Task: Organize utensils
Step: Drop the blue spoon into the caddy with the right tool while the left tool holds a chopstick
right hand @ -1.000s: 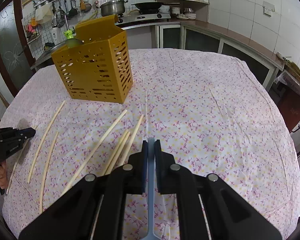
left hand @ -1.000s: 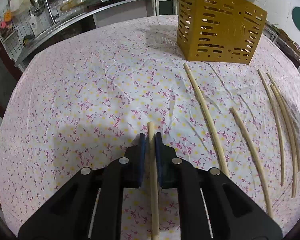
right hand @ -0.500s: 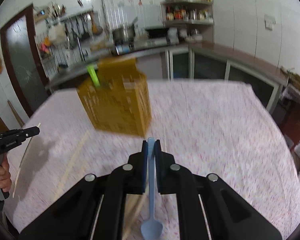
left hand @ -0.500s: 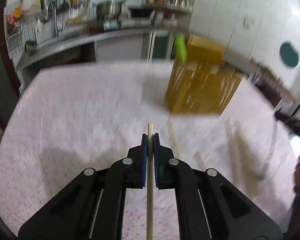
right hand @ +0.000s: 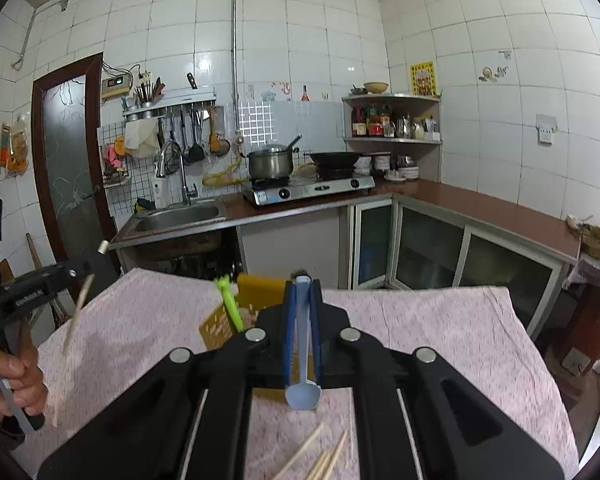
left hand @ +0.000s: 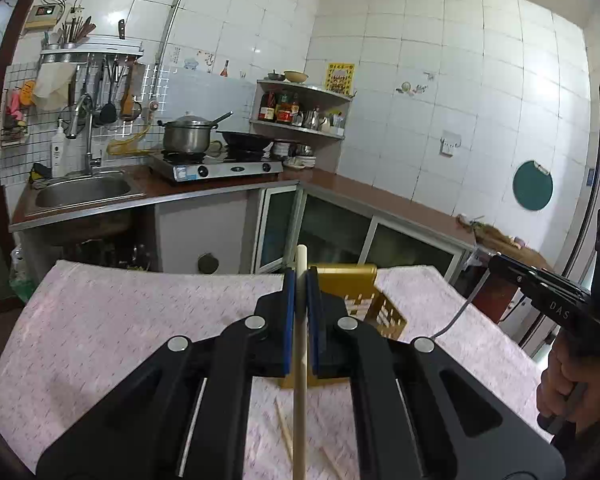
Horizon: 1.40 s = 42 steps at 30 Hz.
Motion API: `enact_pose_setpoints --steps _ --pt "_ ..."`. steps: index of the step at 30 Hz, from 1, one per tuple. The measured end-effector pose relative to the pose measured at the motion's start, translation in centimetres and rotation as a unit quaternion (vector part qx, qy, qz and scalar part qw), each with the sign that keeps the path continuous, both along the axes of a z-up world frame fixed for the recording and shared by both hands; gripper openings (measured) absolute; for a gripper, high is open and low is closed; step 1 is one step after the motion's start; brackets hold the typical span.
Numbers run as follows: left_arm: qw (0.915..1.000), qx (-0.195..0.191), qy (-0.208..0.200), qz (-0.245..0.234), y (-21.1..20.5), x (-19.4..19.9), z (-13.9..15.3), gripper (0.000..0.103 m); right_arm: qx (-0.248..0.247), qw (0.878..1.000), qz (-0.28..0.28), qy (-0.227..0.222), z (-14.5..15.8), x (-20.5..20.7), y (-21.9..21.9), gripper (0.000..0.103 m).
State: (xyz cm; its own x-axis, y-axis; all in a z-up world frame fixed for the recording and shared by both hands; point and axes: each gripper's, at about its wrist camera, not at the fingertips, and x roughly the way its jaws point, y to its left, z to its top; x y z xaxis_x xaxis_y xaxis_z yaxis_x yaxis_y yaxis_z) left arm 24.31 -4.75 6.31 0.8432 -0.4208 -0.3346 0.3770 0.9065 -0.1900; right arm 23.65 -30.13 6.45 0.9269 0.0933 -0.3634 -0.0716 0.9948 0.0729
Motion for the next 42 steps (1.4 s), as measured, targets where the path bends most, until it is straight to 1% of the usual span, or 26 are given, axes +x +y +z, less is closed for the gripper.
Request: enact_pose_setpoints --steps 3,7,11,15,19,23,25,29,31,35,37,42 --pt "0.9999 0.0 -0.008 -0.01 -1.0 2.0 1.2 0.004 0.004 1.0 0.002 -0.007 1.4 1.4 0.4 0.007" --pt "0.9988 -0.026 -0.022 -0.034 -2.4 5.1 3.0 0.004 0.008 1.0 0.005 -0.019 2.5 3.2 0.6 0.007" --pt "0.9971 -0.043 -0.03 -0.055 -3.9 8.1 3.6 0.004 0.017 0.999 0.011 -0.026 2.6 5.2 0.6 0.007" --pt "0.9966 -0.055 -0.027 -0.054 -4.5 11.2 2.9 0.004 0.016 0.999 0.015 -0.03 2.1 7.7 0.6 0.007" --pt "0.9963 -0.074 -0.02 -0.037 -5.1 14.9 2.3 0.004 0.015 0.999 0.016 -0.03 1.2 10.4 0.8 0.007" --pt "0.9968 -0.07 -0.038 -0.014 -6.9 17.5 2.7 0.004 0.013 0.999 0.013 -0.042 0.8 12.1 1.0 0.007" --pt "0.9963 -0.069 -0.052 -0.001 -7.9 18.4 2.9 0.004 0.015 0.999 0.013 -0.046 0.8 12.6 1.0 0.007" --pt "0.9944 -0.077 -0.072 0.008 -9.2 19.0 2.4 0.004 0.018 0.998 0.013 -0.059 0.7 12.6 0.9 0.007" --pt "0.9933 -0.091 -0.072 0.002 -9.3 19.5 1.7 0.004 0.017 0.998 0.014 -0.063 0.6 12.4 0.9 0.007" --pt "0.9934 -0.091 -0.069 -0.001 -9.3 20.0 -0.1 0.004 0.018 0.997 0.021 -0.068 0.4 12.0 0.9 0.007" --pt "0.9926 -0.098 -0.071 0.003 -9.0 20.1 -0.8 0.004 0.02 0.997 0.025 -0.069 0.2 11.7 0.9 0.007" --pt "0.9902 -0.108 -0.09 0.002 -8.6 19.7 -1.1 0.004 0.018 0.997 0.027 -0.065 -0.5 11.7 1.0 0.007"
